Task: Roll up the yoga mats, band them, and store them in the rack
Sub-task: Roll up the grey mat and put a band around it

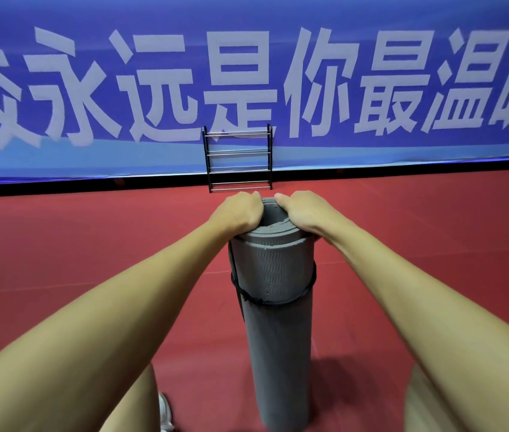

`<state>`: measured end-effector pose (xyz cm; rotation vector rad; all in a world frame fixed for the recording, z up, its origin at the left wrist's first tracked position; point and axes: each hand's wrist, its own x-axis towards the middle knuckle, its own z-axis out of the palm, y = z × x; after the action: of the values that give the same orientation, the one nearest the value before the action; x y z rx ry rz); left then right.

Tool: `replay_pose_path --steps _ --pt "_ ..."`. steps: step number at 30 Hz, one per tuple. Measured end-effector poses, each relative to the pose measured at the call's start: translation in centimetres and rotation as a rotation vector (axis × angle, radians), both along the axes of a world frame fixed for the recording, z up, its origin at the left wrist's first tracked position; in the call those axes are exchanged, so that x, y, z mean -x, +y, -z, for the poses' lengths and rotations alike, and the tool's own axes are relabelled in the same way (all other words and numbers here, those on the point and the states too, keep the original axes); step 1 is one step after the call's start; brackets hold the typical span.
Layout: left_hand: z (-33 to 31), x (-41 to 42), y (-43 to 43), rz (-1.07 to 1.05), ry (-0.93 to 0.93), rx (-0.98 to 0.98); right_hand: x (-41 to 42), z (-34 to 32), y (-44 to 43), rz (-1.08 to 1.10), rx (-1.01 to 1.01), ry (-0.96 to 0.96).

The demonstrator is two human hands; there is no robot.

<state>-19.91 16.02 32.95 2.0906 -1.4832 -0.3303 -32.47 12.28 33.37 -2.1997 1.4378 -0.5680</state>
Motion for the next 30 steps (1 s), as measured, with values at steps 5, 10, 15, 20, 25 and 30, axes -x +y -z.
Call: replay_pose_path --steps 5,10,15,20,25,30 --pt "0.6 0.4 1.2 0.021 -0.108 -0.069 0.3 -0.1 1.2 0.021 0.003 0.2" --pt "1.0 0.7 2.1 -0.023 0.078 0.069 1.1 0.0 1.8 -0.002 0.063 0.266" --pt "1.6 0.9 1.4 -0.093 0.891 0.245 2.2 2.2 -0.5 0.049 0.072 -0.155" --pt "4.6 1.1 2.1 -0.059 1.145 0.344 2.9 3.8 -1.6 0.189 -0.145 -0.701" --pt "7.9 -0.5 1.7 -0.097 1.079 0.352 3.1 8.7 0.8 0.013 -0.126 -0.731" --pt "8.1 -0.2 0.6 -0.075 1.125 0.377 3.3 11.4 1.6 -0.181 -0.006 -0.715"
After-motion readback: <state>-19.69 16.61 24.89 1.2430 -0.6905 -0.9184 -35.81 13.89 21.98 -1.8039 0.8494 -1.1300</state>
